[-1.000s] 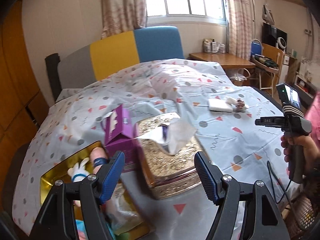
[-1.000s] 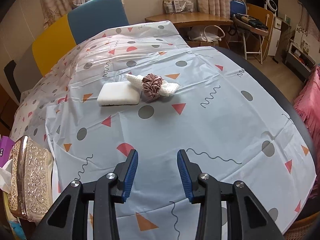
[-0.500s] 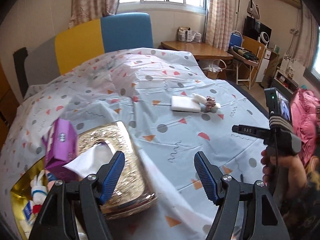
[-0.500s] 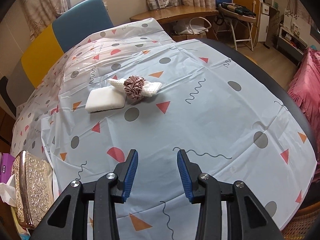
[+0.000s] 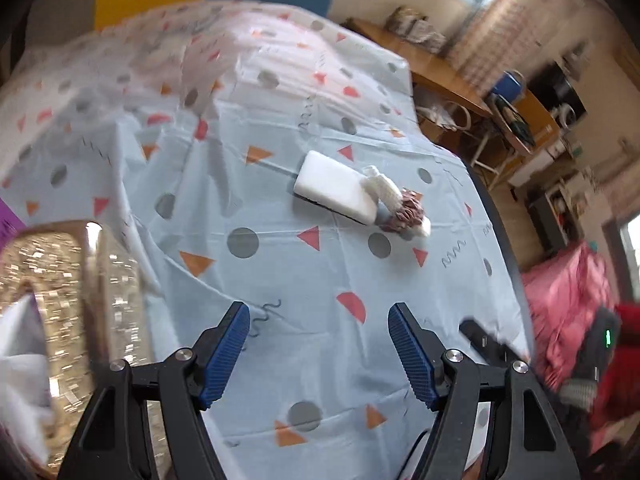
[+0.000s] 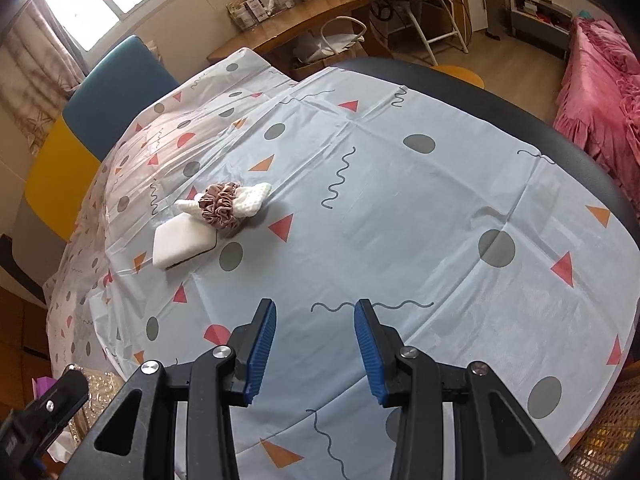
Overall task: Organize soft objects
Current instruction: 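Grasp the white sponge block with the left tool while the right tool grasps the crocheted piece with scrunchie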
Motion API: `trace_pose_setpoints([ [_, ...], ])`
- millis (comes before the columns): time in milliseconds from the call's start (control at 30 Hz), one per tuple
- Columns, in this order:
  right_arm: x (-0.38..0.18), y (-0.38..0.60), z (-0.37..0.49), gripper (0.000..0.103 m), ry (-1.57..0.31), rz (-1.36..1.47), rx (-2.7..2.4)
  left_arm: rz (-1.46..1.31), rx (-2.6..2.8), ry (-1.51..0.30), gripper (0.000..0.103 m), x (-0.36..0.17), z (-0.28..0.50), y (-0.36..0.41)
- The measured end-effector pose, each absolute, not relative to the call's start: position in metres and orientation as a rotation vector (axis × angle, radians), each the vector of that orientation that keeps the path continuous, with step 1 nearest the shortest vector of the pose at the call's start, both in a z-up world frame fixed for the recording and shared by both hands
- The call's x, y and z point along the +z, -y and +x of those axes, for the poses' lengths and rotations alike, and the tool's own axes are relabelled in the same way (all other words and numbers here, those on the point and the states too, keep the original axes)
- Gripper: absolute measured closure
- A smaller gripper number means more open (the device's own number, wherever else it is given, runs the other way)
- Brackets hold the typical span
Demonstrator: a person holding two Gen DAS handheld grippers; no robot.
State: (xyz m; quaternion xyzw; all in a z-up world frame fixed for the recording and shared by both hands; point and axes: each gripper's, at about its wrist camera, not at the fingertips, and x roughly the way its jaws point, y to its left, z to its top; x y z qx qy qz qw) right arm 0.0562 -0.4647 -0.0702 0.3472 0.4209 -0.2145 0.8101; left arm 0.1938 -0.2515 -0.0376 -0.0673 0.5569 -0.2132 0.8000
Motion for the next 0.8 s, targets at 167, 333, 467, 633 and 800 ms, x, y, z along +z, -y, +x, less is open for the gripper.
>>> trace_pose_setpoints([
  [167, -0.068, 0.459, 0.058, 0.062, -0.902, 0.747, -0.419, -0.216, -0.372, -1.278, 0.032, -0.062, 0.235, 0.271],
  [333, -0.069, 0.459, 0.058, 0.062, -0.911, 0.761, -0.393, -0.047, -0.338, -1.169, 0.03, -0.064, 0.269, 0.304],
  [467, -0.07, 0.461, 0.058, 0.062, -0.919, 0.782, -0.376, 0.358, -0.401, -1.033, 0.027, -0.068, 0.282, 0.346],
  [633, -0.077, 0.462, 0.06, 0.062, -0.947, 0.813, -0.361, 0.712, -0.608, -0.937, 0.021, -0.078, 0.289, 0.371],
  [800, -0.081, 0.46, 0.061, 0.062, -0.968, 0.825, -0.339, 0.921, -0.804, -0.941, 0.016, -0.088, 0.29, 0.382],
])
